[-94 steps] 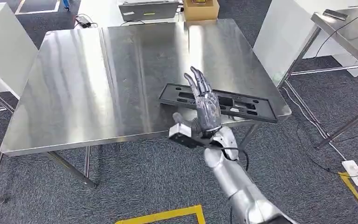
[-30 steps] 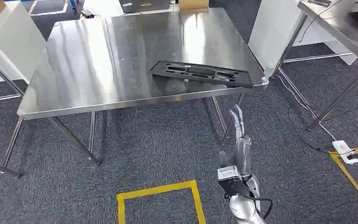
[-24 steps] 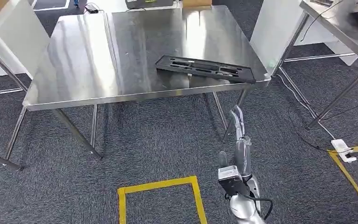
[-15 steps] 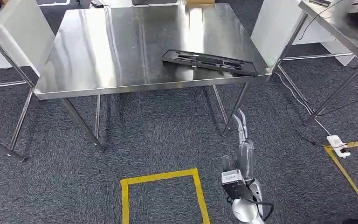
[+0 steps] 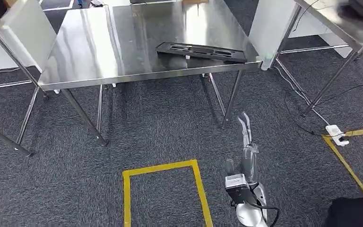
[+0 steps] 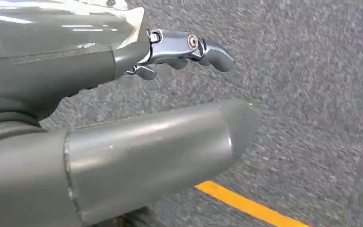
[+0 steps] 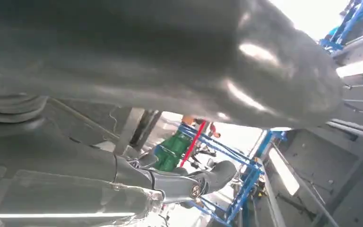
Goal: Take the parts from the cabinet and place them on the table.
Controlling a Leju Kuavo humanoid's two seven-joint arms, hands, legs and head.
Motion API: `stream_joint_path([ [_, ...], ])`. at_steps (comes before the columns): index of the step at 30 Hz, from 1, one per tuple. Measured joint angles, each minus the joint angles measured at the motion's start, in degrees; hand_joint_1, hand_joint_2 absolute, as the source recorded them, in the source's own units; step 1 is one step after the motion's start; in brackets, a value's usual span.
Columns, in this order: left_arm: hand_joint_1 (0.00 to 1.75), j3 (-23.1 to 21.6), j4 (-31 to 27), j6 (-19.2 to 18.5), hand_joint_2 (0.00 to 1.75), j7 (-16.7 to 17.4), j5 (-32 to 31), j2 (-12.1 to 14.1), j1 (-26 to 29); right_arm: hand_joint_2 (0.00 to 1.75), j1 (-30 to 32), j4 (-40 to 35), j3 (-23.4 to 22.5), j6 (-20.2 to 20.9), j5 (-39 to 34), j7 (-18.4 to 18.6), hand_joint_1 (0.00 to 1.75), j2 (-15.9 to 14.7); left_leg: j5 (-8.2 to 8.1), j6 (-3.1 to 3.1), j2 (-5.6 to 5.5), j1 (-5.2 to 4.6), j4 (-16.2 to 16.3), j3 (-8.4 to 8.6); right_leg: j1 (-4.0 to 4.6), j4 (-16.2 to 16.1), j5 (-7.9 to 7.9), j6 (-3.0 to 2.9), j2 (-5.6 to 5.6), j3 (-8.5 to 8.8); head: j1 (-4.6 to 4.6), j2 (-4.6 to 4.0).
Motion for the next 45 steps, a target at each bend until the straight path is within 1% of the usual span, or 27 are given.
stream_joint_path([
  [2,0.00,0.5,-0.1,0.3,0.00,0.0,0.0,0.0,0.0,0.00,0.2,0.0,0.0,0.0,-0.1,-0.1,0.00,0.1,4.46,-0.17,0.02,0.50,-1.9,3.26,-0.13,0.5,1.18,0.55,0.01,-2.05,-0.02,0.00],
  [3,0.00,0.7,-0.1,0.4,0.00,0.0,0.0,0.0,0.0,0.00,0.2,0.0,0.0,0.0,-0.2,-0.2,0.00,0.1,5.76,-0.20,0.03,0.71,-5.8,6.53,-0.24,0.9,1.59,0.83,0.02,-2.94,0.00,0.00],
  [5,0.00,1.0,-0.3,0.5,0.00,0.0,0.0,0.0,-0.1,0.00,0.1,0.0,0.0,-0.1,-0.7,-0.3,0.00,0.0,3.81,-0.15,-0.19,0.69,-16.3,14.33,0.03,2.0,2.06,1.57,0.03,-4.28,-0.05,0.00],
  [6,0.00,1.1,-0.3,0.5,0.00,0.0,-0.1,0.0,-0.1,0.00,0.1,0.0,-0.1,-0.2,-0.8,-0.4,0.00,0.0,2.84,0.44,-0.47,0.47,-18.1,14.97,0.03,2.3,2.45,2.12,-0.11,-4.64,0.11,0.00],
  [8,0.00,1.2,-0.3,0.5,0.00,-0.2,-0.2,0.0,-0.1,0.00,0.4,0.0,-0.2,-0.3,-1.4,-0.9,0.00,0.0,2.60,1.02,-0.45,0.05,-18.3,14.16,-0.08,2.3,3.62,3.09,-0.30,-5.44,0.00,0.00],
  [9,0.00,1.2,-0.3,0.5,0.00,-0.2,-0.3,0.0,0.0,0.00,0.8,0.0,-0.2,-0.4,-1.7,-1.2,0.00,-0.1,3.31,2.01,-0.43,-0.02,-18.6,13.24,0.26,2.2,4.23,3.61,-0.28,-5.82,0.11,0.00],
  [10,0.00,1.2,-0.3,0.5,0.00,-0.2,-0.3,0.0,0.0,0.00,1.2,0.0,-0.4,-0.5,-2.1,-1.4,0.00,-0.3,4.14,3.08,0.05,0.28,-18.8,12.54,-0.04,3.0,3.16,3.57,-0.22,-6.33,0.13,0.00],
  [13,0.00,1.2,-0.3,0.2,0.00,-0.5,-0.9,0.0,0.0,0.00,2.3,-0.2,-0.9,-1.0,-2.7,-1.8,0.00,-0.8,6.23,4.36,0.18,-0.25,-18.8,10.01,0.00,12.8,-6.10,1.76,0.20,-9.72,0.59,0.00],
  [15,0.00,1.2,-0.3,0.1,0.00,-0.6,-1.4,0.1,0.0,0.00,3.8,-0.8,-1.1,-1.8,-3.1,-2.0,0.00,-1.3,7.77,4.45,0.28,-0.58,-18.7,8.34,-0.01,20.0,-8.25,2.27,0.29,-10.52,0.52,0.00],
  [16,0.00,1.2,-0.3,0.1,0.00,-0.6,-1.7,0.1,0.0,0.00,4.7,-1.2,-1.2,-2.2,-3.1,-2.0,0.00,-1.4,8.55,4.43,0.28,-0.69,-18.7,7.37,0.05,20.4,-7.11,2.94,0.35,-9.42,0.52,0.00],
  [18,0.00,1.2,-0.3,0.0,0.00,-0.6,-2.0,0.0,-0.1,0.00,6.2,-2.5,-1.2,-2.9,-3.0,-2.0,0.00,-1.7,9.89,4.20,0.29,-0.84,-18.6,5.62,0.19,15.2,-3.61,3.99,0.37,-4.44,0.54,0.00],
  [19,0.00,1.2,-0.3,0.0,0.00,-0.6,-2.2,0.0,-0.1,0.00,6.9,-3.4,-1.2,-3.1,-3.0,-1.9,0.00,-1.8,10.64,3.98,0.28,-0.88,-18.6,4.90,0.31,9.5,-3.11,3.69,0.37,-0.19,0.52,0.00],
  [20,0.00,1.2,-0.3,0.0,0.00,-0.6,-2.4,0.0,-0.2,0.00,7.4,-4.3,-1.2,-3.3,-2.7,-1.7,0.00,-1.8,11.19,3.65,0.29,-1.07,-18.5,4.54,0.45,3.4,-4.40,2.92,0.36,4.33,0.54,0.00],
  [21,0.00,1.2,-0.3,0.0,0.00,-0.5,-2.6,0.0,-0.3,0.00,7.9,-5.2,-1.2,-3.4,-2.4,-1.4,0.00,-1.7,11.87,3.39,0.42,-1.24,-18.5,4.25,0.96,-1.8,-5.84,2.48,0.41,6.92,0.52,0.00],
  [24,0.00,1.2,-0.3,0.1,0.00,-0.3,-3.0,0.0,-0.6,0.00,9.3,-7.1,-1.2,-3.5,-1.6,-0.1,0.00,-1.9,14.00,2.43,0.43,-1.01,-19.5,4.07,1.11,-1.0,-4.54,1.94,0.56,4.86,0.22,0.00],
  [25,0.00,1.2,-0.3,0.2,0.00,-0.3,-3.0,0.4,-0.6,0.00,9.5,-7.5,-1.2,-3.5,-1.6,0.3,0.00,-1.9,13.75,2.16,0.30,-0.85,-19.6,3.26,-0.35,-1.4,-3.59,1.06,0.44,4.80,0.33,0.00],
  [26,0.00,1.2,-0.3,0.2,0.00,-0.2,-3.0,0.3,-0.6,0.00,9.5,-7.8,-1.2,-3.5,-1.5,0.5,0.00,-2.0,10.62,1.72,0.04,-0.82,-18.1,2.60,-0.06,-1.3,-2.81,0.56,0.48,3.97,0.08,0.00],
  [28,0.00,1.2,-0.3,0.2,0.00,-0.2,-3.0,0.5,-0.7,0.00,9.7,-8.3,-1.2,-3.3,-1.5,0.6,0.00,-2.0,3.42,1.11,-0.06,-0.35,-10.0,0.79,0.03,-1.1,-1.70,-0.23,0.29,2.79,-0.09,0.00],
  [30,0.00,1.2,-0.3,0.2,0.00,-0.2,-3.0,0.5,-0.7,0.00,9.7,-8.3,-1.3,-3.1,-1.6,0.7,0.00,-2.1,0.47,0.45,-0.05,-0.15,-1.6,-0.75,0.15,-0.7,-1.15,-0.16,0.16,1.35,-0.11,0.00],
  [32,0.00,1.2,-0.3,0.2,0.00,-0.4,-3.0,0.6,-0.7,0.00,9.8,-8.3,-1.3,-3.0,-1.6,0.8,0.00,-2.1,3.41,0.13,-0.04,0.25,-2.2,1.33,0.08,-0.1,-0.42,0.16,0.18,-0.20,-0.15,0.00],
  [34,0.00,1.2,-0.3,0.2,0.00,-0.4,-3.0,0.6,-0.8,0.00,9.8,-8.4,-1.3,-2.9,-1.8,0.9,0.00,-2.2,6.55,0.26,0.01,0.56,-10.9,7.90,-0.04,0.5,-0.04,0.47,0.23,-1.09,-0.18,0.00],
  [35,0.00,1.2,-0.3,0.2,0.00,-0.4,-3.0,0.7,-0.9,0.00,9.8,-8.4,-1.3,-2.9,-1.9,0.9,0.00,-2.2,6.13,0.52,-0.06,0.59,-15.8,11.20,-0.04,0.8,0.00,0.54,0.18,-1.31,-0.15,0.00],
  [36,0.00,1.2,-0.3,0.2,0.00,-0.4,-3.0,0.7,-1.0,0.00,9.6,-8.4,-1.3,-2.8,-1.9,0.9,0.00,-2.2,5.34,0.78,-0.22,0.32,-18.1,12.71,0.36,1.2,0.16,0.83,0.06,-1.79,-0.13,0.00],
  [39,0.00,1.2,-0.3,0.4,0.00,-0.4,-3.0,0.8,-1.1,0.00,9.0,-8.4,-1.3,-2.6,-1.9,0.9,0.00,-2.2,5.14,1.47,-0.19,-0.22,-18.9,12.41,0.11,1.1,1.03,2.15,0.06,-2.16,-0.02,0.00],
  [41,0.00,1.2,-0.3,0.4,0.00,-0.4,-3.0,0.6,-1.3,0.00,9.0,-8.4,-1.3,-2.5,-1.9,0.9,0.00,-2.4,5.75,2.72,0.10,0.20,-20.7,12.74,0.26,2.6,-0.16,2.47,0.24,-3.45,0.24,0.00],
  [43,0.00,1.2,-0.3,0.4,0.00,-0.4,-3.0,0.7,-1.3,0.00,8.8,-8.4,-1.3,-2.4,-1.9,1.0,0.00,-2.4,6.33,3.58,0.16,0.12,-20.7,11.96,0.12,10.9,-4.56,1.81,0.41,-7.08,0.30,0.00],
  [45,0.00,1.2,-0.3,0.4,0.00,-0.4,-3.0,0.7,-1.2,0.00,8.9,-8.4,-1.3,-2.4,-2.0,1.0,0.00,-2.6,6.87,3.61,0.23,-0.02,-20.6,11.28,-0.08,19.3,-7.57,1.98,0.42,-10.43,0.30,0.00],
])
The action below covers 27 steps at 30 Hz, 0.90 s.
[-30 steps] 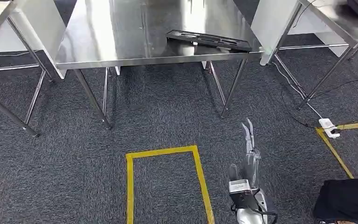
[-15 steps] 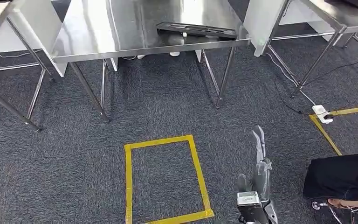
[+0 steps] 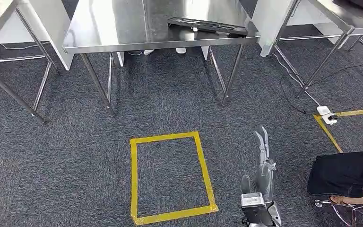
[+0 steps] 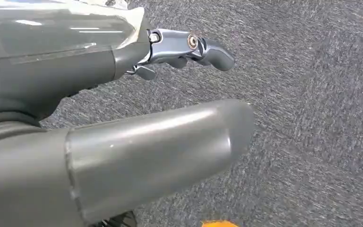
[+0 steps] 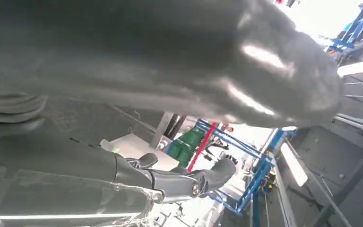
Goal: Take the parts from the cabinet and place them on the table.
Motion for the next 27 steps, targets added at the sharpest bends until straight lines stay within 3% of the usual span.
stream_joint_path([
  [1,0.00,0.0,0.0,0.0,0.00,0.0,0.0,0.0,0.0,0.00,0.0,0.0,0.0,0.0,0.0,0.0,0.00,0.0,0.25,-0.10,0.00,0.00,0.0,-0.22,0.00,0.6,0.05,0.47,0.00,0.07,0.00,0.00],
  [2,0.00,0.0,0.0,0.0,0.00,0.0,0.1,0.0,0.0,0.00,0.0,0.0,0.0,0.1,0.0,0.0,0.00,-0.1,0.41,-0.24,0.00,0.04,0.1,-0.40,-0.07,-1.4,0.91,1.02,-0.01,1.56,0.00,0.00],
  [4,0.00,0.0,0.0,0.0,0.00,0.0,0.2,-0.2,0.0,0.00,-0.2,0.0,0.0,0.2,0.0,0.0,0.00,-0.1,0.63,-0.58,-0.11,0.16,0.4,-0.59,-0.50,-12.6,4.76,2.33,-0.03,8.30,-0.02,0.00],
  [5,0.00,0.0,0.0,0.0,0.00,0.0,0.3,-0.1,0.0,0.00,-0.4,0.0,0.0,0.3,0.0,0.0,0.00,-0.1,0.61,-0.86,-0.11,0.02,0.8,-0.69,-0.79,-17.4,5.78,2.56,-0.03,11.18,0.02,0.00],
  [6,0.00,0.0,0.0,0.0,0.00,0.0,0.4,0.0,0.0,0.00,-0.7,0.1,0.0,0.5,0.0,0.0,0.00,-0.1,0.45,-1.29,-0.12,-0.40,1.3,-1.14,-0.25,-18.5,5.29,1.85,0.28,11.39,0.11,0.00],
  [7,0.00,0.0,0.0,0.0,0.00,-0.1,0.4,0.0,0.0,0.00,-0.8,0.1,0.0,0.7,0.0,0.0,0.00,0.0,0.62,-1.54,-0.12,-0.46,1.3,-1.31,-0.31,-18.5,5.60,1.23,0.42,11.33,-0.11,0.00],
  [8,0.00,0.0,0.0,0.0,0.00,-0.2,0.4,0.0,0.0,0.00,-0.8,0.2,0.0,0.7,0.0,0.1,0.00,0.1,0.40,-1.58,-0.14,-0.51,1.5,-1.51,-0.80,-18.6,5.68,1.21,0.41,10.98,-0.11,0.00],
  [9,0.00,0.0,0.0,0.1,0.00,-0.2,0.4,0.1,0.0,0.00,-0.9,0.2,0.0,0.7,0.0,0.1,0.00,0.0,0.63,-0.28,-0.17,-0.31,1.3,-1.53,-0.58,-18.5,5.73,1.14,0.40,11.34,-0.15,0.00],
  [10,0.00,0.1,0.0,0.1,0.00,-0.2,0.4,0.1,0.1,0.00,-1.1,0.2,-0.1,0.7,0.0,0.1,0.00,0.1,0.97,0.06,-0.19,-0.30,1.4,-1.67,-0.42,-18.5,5.92,0.79,0.40,11.22,-0.09,0.00],
  [13,0.00,0.1,0.0,0.1,0.00,-0.2,0.2,0.0,0.0,0.00,-1.4,0.2,-0.1,0.7,0.0,0.1,0.00,0.2,1.55,-0.17,-0.27,-0.05,1.1,-1.80,0.01,-18.4,6.31,0.14,0.38,10.84,-0.13,0.00],
  [17,0.00,0.1,0.0,0.1,0.00,-0.2,0.0,0.0,0.0,0.00,-1.3,0.2,-0.2,0.7,0.2,0.1,0.00,0.2,2.01,-1.01,-0.27,0.20,0.8,-1.91,0.32,-18.4,6.53,-0.28,0.39,10.56,-0.11,0.00],
  [22,0.00,0.1,0.0,0.1,0.00,-0.2,0.0,-0.1,-0.1,0.00,-1.2,0.2,-0.2,0.9,0.2,0.1,0.00,0.2,1.99,-2.43,-0.25,0.28,0.8,-2.00,0.48,-18.2,6.51,-0.31,0.38,9.85,-0.13,0.00],
  [27,0.00,0.1,0.0,0.0,0.00,-0.2,0.0,-0.1,-0.1,0.00,-1.2,0.2,-0.4,1.5,-0.2,0.1,0.00,0.3,2.03,-2.49,-0.26,0.10,0.8,-2.16,0.51,-18.2,6.55,-0.30,0.37,9.70,-0.11,0.00],
])
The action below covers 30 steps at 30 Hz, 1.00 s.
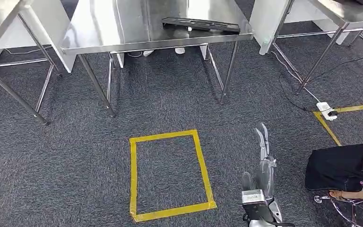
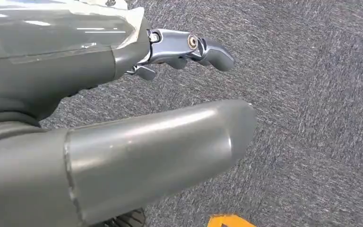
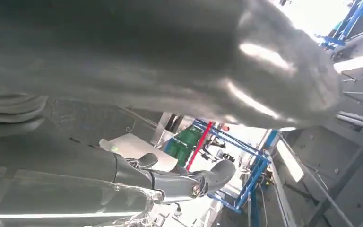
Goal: Take the parts from the cabinet and place them on the table.
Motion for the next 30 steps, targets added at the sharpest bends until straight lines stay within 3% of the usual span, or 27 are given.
stream_joint_path([
  [3,0.00,0.0,0.0,0.0,0.00,0.0,-0.1,0.0,-0.1,0.00,-0.1,0.0,-0.5,1.4,-1.9,0.0,0.00,0.3,-0.01,0.04,0.00,-0.16,0.1,-0.14,-0.17,0.0,0.06,0.09,0.00,-0.04,-0.02,0.00],
  [4,0.00,0.0,0.0,0.0,0.00,0.0,-0.1,0.0,-0.1,0.00,-0.1,0.1,-0.7,1.7,-2.1,0.0,0.00,0.4,-0.06,0.27,-0.07,-0.30,0.5,-0.38,-0.51,0.0,0.18,0.31,-0.01,0.30,0.00,0.00],
  [10,0.00,0.0,0.0,0.0,0.00,0.0,-0.1,0.1,-0.4,0.00,-0.2,0.3,-1.3,3.0,-3.4,-0.1,0.00,0.9,-0.19,0.85,-0.14,-0.38,1.2,-1.22,-0.71,0.1,0.38,0.71,-0.04,-0.06,-0.02,0.00],
  [12,0.00,0.0,0.0,0.1,0.00,0.1,-0.1,0.2,-0.5,0.00,-0.2,0.3,-1.5,3.4,-3.9,-0.1,0.00,1.0,0.07,1.43,-0.10,-0.52,0.8,-1.10,-0.62,-0.4,0.69,1.23,0.07,-0.31,-0.02,0.00],
  [13,0.00,0.0,0.0,0.1,0.00,0.1,-0.1,0.0,-0.6,0.00,-0.3,0.4,-1.7,3.6,-4.0,-0.2,0.00,1.1,0.79,2.01,0.52,0.25,-0.4,-0.61,-0.43,0.5,0.25,1.32,0.01,-0.34,0.04,0.00],
  [14,0.00,0.0,0.0,0.2,0.00,0.1,-0.2,0.0,-0.6,0.00,-0.3,0.4,-2.0,3.8,-4.1,-0.4,0.00,1.1,0.94,2.20,0.74,0.07,-0.7,-0.59,-0.53,2.2,-1.05,1.15,-0.03,-1.41,0.09,0.00],
  [16,0.00,0.0,0.0,0.2,0.00,0.2,-0.2,0.0,-0.7,0.00,-0.6,0.5,-2.3,4.4,-4.6,-0.5,0.00,1.3,1.17,2.48,1.40,0.07,-0.7,-0.98,-0.69,10.4,-5.21,0.43,-0.01,-5.48,0.24,0.00],
  [17,0.00,0.0,0.0,0.2,0.00,0.2,-0.2,0.0,-0.6,0.00,-0.6,0.6,-2.6,4.5,-4.9,-0.5,0.00,1.3,1.24,2.44,1.83,0.06,-0.7,-1.24,-0.84,15.2,-7.03,0.44,-0.01,-7.75,0.20,0.00],
  [18,0.00,0.0,0.0,0.2,0.00,0.3,-0.2,0.0,-0.6,0.00,-0.6,0.8,-2.8,4.7,-5.0,-0.6,0.00,1.3,1.39,2.25,2.21,0.08,-0.6,-1.46,-0.93,17.9,-7.72,0.90,-0.03,-8.89,0.24,0.00],
  [19,0.00,0.0,0.0,0.2,0.00,0.3,-0.2,-0.1,-0.6,0.00,-0.6,0.9,-2.9,4.8,-5.1,-0.6,0.00,1.3,1.53,2.07,2.65,0.15,-0.6,-1.66,-1.24,17.5,-7.22,1.45,-0.05,-8.58,0.24,0.00],
  [20,0.00,0.0,0.0,0.2,0.00,0.3,-0.2,-0.2,-0.6,0.00,-0.6,1.0,-3.1,4.9,-5.1,-0.6,0.00,1.3,1.67,1.83,3.06,0.29,-0.6,-1.78,-1.50,14.5,-5.89,2.25,-0.16,-6.79,0.24,0.00],
  [21,0.00,0.0,0.0,0.2,0.00,0.3,-0.2,-0.3,-0.7,0.00,-0.6,1.0,-3.1,5.0,-5.2,-0.6,0.00,1.3,1.73,1.56,3.53,0.52,-0.4,-1.91,-1.86,9.5,-4.05,3.10,-0.55,-3.94,0.24,0.00],
  [22,0.00,0.0,0.0,0.2,0.00,0.3,-0.2,-0.3,-0.7,0.00,-0.8,1.1,-3.2,5.0,-5.3,-0.6,0.00,1.3,1.67,1.09,3.95,0.77,0.1,-2.15,-2.10,3.5,-2.23,3.96,-2.02,-0.49,0.24,0.00],
  [23,0.00,0.0,0.0,0.2,0.00,0.3,-0.2,0.0,-0.6,0.00,-1.1,1.1,-3.3,5.1,-5.4,-0.7,0.00,1.4,1.37,0.38,4.41,0.37,1.0,-2.43,-2.14,0.7,-1.95,3.89,-4.80,0.82,0.35,0.00],
  [25,0.00,0.0,0.0,0.3,0.00,0.4,-0.2,0.1,-0.7,0.00,-1.1,1.2,-3.3,5.2,-5.4,-0.8,0.00,1.6,0.95,-0.51,5.02,0.33,1.2,-2.08,-1.58,1.1,-1.61,2.17,-3.29,0.22,-0.02,0.00],
  [27,0.00,0.0,0.0,0.3,0.00,0.4,-0.2,0.0,-0.7,0.00,-1.1,1.3,-3.6,5.3,-5.4,-0.8,0.00,1.7,1.20,-1.05,6.12,0.70,1.0,-1.70,-1.37,1.5,-1.44,1.32,-2.21,-0.13,0.00,0.00],
  [28,0.00,0.0,0.0,0.3,0.00,0.4,-0.2,-0.1,-0.7,0.00,-1.1,1.4,-3.6,5.3,-5.5,-0.9,0.00,1.7,0.94,-1.58,5.59,1.22,1.2,-1.88,-1.84,1.4,-1.01,0.62,-1.59,0.00,-0.04,0.00],
  [29,0.00,0.0,0.0,0.3,0.00,0.4,-0.2,0.0,-0.7,0.00,-1.0,1.4,-3.7,5.3,-5.6,-1.0,0.00,1.8,-1.14,-1.93,3.04,1.34,2.7,-2.44,-1.79,1.4,-0.71,0.22,-1.15,0.04,-0.11,0.00],
  [30,0.00,0.0,0.0,0.3,0.00,0.4,-0.2,0.0,-0.6,0.00,-1.1,1.4,-3.8,5.3,-5.6,-1.0,0.00,1.8,-4.18,-1.79,1.41,1.22,6.2,-3.81,-1.63,1.5,-0.38,-0.30,-0.68,-0.23,-0.22,0.00],
])
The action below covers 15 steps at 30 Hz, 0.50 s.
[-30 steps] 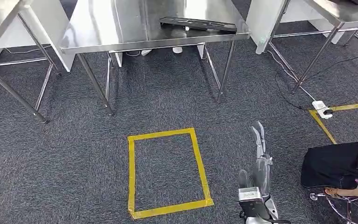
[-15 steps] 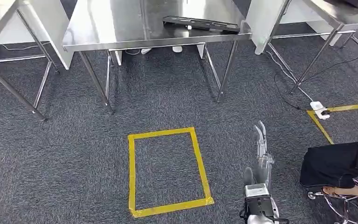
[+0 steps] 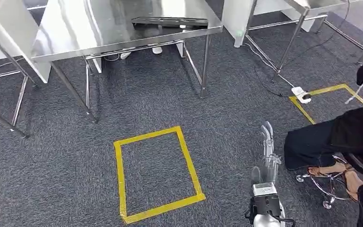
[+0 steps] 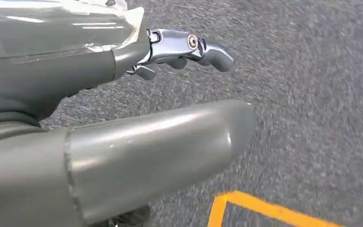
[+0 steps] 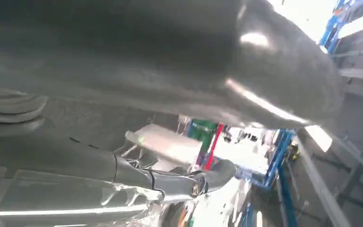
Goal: Take the parts from the cabinet and place them on the table.
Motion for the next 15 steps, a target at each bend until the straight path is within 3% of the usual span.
stream_joint_path([
  [2,0.00,0.1,0.0,0.0,0.00,0.0,0.0,0.1,0.1,0.00,0.1,0.1,0.0,0.1,-0.2,-0.1,0.00,0.2,-4.94,0.26,-1.20,-0.20,9.6,-3.81,0.50,0.1,0.37,-0.54,1.20,-0.55,-0.13,0.00],
  [3,0.00,0.1,0.0,0.0,0.00,0.0,0.0,0.1,0.1,0.00,0.1,0.2,0.0,0.1,-0.3,-0.1,0.00,0.2,-5.91,0.50,-1.32,-0.24,12.9,-5.12,0.81,0.1,0.39,-0.57,1.88,-0.73,-0.13,0.00],
  [4,0.00,0.1,0.0,0.0,0.00,0.0,0.0,0.1,0.2,0.00,0.2,0.4,0.0,0.1,-0.3,-0.2,0.00,0.2,-5.52,0.77,-1.33,-0.30,13.7,-5.25,1.03,0.1,0.49,-0.71,2.57,-0.79,-0.13,0.00],
  [5,0.00,0.2,0.0,0.0,0.00,0.0,0.0,0.0,0.2,0.00,0.2,0.4,0.0,0.1,-0.3,-0.2,0.00,0.2,-3.88,1.27,-1.38,-0.43,11.6,-3.99,1.22,0.2,0.49,-0.70,3.38,-0.75,-0.13,0.00],
  [6,0.00,0.1,0.0,0.0,0.00,0.0,0.0,0.0,0.1,0.00,0.1,0.4,0.0,0.1,-0.3,-0.2,0.00,0.2,-1.55,1.81,-1.73,-0.58,7.3,-1.62,1.38,0.2,0.50,-0.69,4.18,-0.65,-0.11,0.00],
  [7,0.00,0.2,0.0,0.0,0.00,0.0,0.0,0.1,0.1,0.00,0.1,0.4,0.0,0.1,-0.3,-0.2,0.00,0.2,0.91,2.54,-2.97,-0.80,1.9,1.25,1.53,0.2,0.51,-0.66,4.92,-0.49,-0.13,0.00],
  [8,0.00,0.2,0.0,0.0,0.00,0.0,0.0,0.2,0.1,0.00,0.0,0.5,0.0,0.2,-0.3,-0.2,0.00,0.4,2.12,3.47,-6.17,-0.90,-2.4,3.37,1.34,0.1,0.52,-0.65,5.59,-0.48,-0.13,0.00],
  [9,0.00,0.2,0.0,0.0,0.00,0.0,0.0,0.4,0.2,0.00,-0.2,0.5,0.0,0.3,-0.3,-0.2,0.00,0.5,1.64,3.93,-7.52,-0.70,-3.3,3.96,2.08,0.4,0.61,-0.40,6.06,-0.87,-0.02,0.00],
  [10,0.00,0.2,0.0,0.1,0.00,0.0,0.0,0.5,0.2,0.00,-0.4,0.5,0.0,0.3,-0.3,-0.2,0.00,0.5,1.60,3.82,-6.78,-1.07,-3.4,3.97,1.24,0.3,0.75,-0.17,6.83,-1.15,-0.13,0.00],
  [12,0.00,0.2,0.0,0.0,0.00,0.0,0.1,0.5,0.1,0.00,-0.4,0.5,0.0,0.4,-0.4,-0.2,0.00,0.7,1.69,3.96,-5.49,-1.52,-3.8,4.02,0.79,-0.2,1.31,0.71,8.23,-1.54,-0.20,0.00],
  [13,0.00,0.2,0.0,0.0,0.00,0.0,0.0,0.4,0.0,0.00,-0.4,0.5,0.0,0.4,-0.3,-0.2,0.00,0.7,2.24,4.00,-4.46,-1.29,-5.0,4.47,1.53,-0.6,1.56,1.28,8.89,-2.30,-0.11,0.00],
  [14,0.00,0.2,0.0,0.0,0.00,0.0,0.0,0.3,-0.1,0.00,-0.3,0.5,-0.1,0.4,-0.3,-0.2,0.00,0.6,2.81,3.76,-3.44,-1.08,-5.9,4.89,1.38,0.7,0.86,1.12,6.05,-2.33,-0.13,0.00],
  [15,0.00,0.2,0.0,0.0,0.00,0.0,0.0,0.2,0.1,0.00,-0.5,0.5,-0.1,0.4,-0.3,-0.2,0.00,0.6,2.85,4.03,-2.77,-1.10,-6.3,4.98,1.56,3.4,-0.85,0.79,3.36,-3.93,0.20,0.00],
])
